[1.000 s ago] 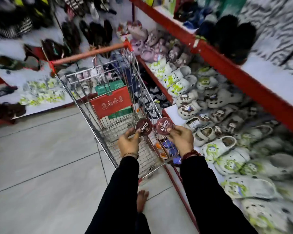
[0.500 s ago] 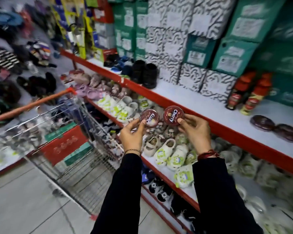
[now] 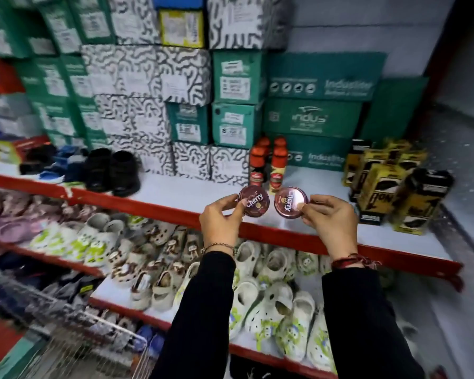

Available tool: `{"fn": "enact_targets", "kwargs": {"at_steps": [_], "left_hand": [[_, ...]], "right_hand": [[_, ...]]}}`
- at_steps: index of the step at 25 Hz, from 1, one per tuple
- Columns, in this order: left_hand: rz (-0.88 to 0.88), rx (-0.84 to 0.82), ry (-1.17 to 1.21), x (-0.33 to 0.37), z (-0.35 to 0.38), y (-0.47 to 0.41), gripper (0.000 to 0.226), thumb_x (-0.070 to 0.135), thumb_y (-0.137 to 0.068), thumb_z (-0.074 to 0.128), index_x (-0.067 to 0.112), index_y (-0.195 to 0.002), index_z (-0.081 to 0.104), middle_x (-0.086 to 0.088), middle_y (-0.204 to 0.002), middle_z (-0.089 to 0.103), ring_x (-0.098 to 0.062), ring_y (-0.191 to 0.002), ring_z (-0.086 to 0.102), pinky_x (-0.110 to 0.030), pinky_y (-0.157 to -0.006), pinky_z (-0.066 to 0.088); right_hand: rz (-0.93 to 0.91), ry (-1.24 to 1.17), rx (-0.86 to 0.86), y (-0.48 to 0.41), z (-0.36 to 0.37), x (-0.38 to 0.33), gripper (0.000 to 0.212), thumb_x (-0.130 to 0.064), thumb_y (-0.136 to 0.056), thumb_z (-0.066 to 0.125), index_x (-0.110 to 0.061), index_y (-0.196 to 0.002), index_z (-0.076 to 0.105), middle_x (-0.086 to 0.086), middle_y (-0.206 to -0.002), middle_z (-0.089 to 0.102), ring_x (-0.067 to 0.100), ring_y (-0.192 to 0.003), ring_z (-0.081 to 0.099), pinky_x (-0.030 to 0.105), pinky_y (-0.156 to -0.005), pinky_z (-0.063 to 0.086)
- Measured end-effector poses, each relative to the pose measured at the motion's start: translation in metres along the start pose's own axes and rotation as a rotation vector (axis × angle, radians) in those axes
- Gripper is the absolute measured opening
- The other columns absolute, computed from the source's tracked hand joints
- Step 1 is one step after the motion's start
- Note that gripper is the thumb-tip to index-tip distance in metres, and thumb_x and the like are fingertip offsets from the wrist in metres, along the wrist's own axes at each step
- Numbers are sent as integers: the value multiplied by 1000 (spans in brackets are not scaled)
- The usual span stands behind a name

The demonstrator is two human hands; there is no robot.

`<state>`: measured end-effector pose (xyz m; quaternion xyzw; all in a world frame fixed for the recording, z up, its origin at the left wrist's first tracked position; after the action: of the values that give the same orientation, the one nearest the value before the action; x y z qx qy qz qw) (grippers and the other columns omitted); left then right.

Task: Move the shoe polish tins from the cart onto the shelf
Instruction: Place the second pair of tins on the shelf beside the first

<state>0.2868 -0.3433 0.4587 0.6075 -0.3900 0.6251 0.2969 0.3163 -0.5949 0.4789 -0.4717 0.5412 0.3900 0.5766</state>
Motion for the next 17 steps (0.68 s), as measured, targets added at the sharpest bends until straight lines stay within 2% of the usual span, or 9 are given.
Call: {"fn": "enact_targets", "kwargs": {"at_steps": [2,4,7,8,10,12,14,17], "left_hand": [[43,-69,-104,10,31,-12,34,27,-77,78,8,-105,77,-12,-94,80,-28,-86,77,-45,-84,62],[24,-149,-248,14,60,-23,30,27,-78,79,11,-103,79,-13,-93,80,-27,-85,77,-43,-86,62],[-73,-282,-409,7,91,-32,31,30,-79,79,11,-102,80,-13,-102,79,-28,-97,75,-37,-93,59],[-85,-322,-461,4,97,-33,31,32,-80,78,11,-103,80,-12,-105,79,-28,-101,74,-35,-94,57],[-101,-389,-521,1,108,-33,32,34,-81,76,10,-103,80,-13,-105,79,-29,-102,73,-34,-95,57],[-87,-440,-575,2,119,-35,33,34,-83,75,8,-101,80,-15,-103,79,-29,-102,73,-36,-94,57],[-73,-459,-623,5,126,-36,31,34,-84,74,8,-100,80,-15,-103,79,-30,-102,73,-37,-94,57],[-59,-479,-696,7,131,-34,31,35,-85,73,10,-100,80,-14,-104,78,-28,-104,72,-35,-95,56]], "right_hand": [[17,85,84,-17,-24,1,28,-3,-76,80,-1,-103,72,19,-87,74,24,-72,72,21,-58,59],[85,197,135,-33,-45,7,23,-5,-76,81,0,-97,74,18,-86,75,26,-69,72,29,-64,59],[227,358,152,-46,-66,17,14,-8,-74,84,-3,-84,77,15,-74,74,25,-57,69,37,-71,63],[257,414,144,-47,-69,19,9,-10,-73,84,-7,-76,76,11,-66,73,21,-52,68,37,-70,63],[298,493,135,-50,-72,20,17,-9,-74,83,-11,-61,71,7,-53,68,16,-42,64,35,-66,63],[331,518,131,-51,-73,20,21,-7,-76,81,-8,-59,70,7,-50,67,13,-36,62,31,-59,62],[357,532,141,-52,-75,19,16,-6,-76,81,-3,-64,72,11,-54,70,17,-40,66,30,-55,62],[379,568,171,-51,-74,19,11,-6,-76,80,4,-77,74,20,-68,75,33,-64,77,45,-69,65]]}}
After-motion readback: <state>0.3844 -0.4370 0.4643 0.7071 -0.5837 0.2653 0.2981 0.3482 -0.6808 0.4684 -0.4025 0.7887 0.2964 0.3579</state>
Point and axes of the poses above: each hand's wrist, its own y-axis away from the middle knuckle, its own z-axis out of the palm, x = y × z, the point moved 6 cm from there along -y, towards the middle knuckle
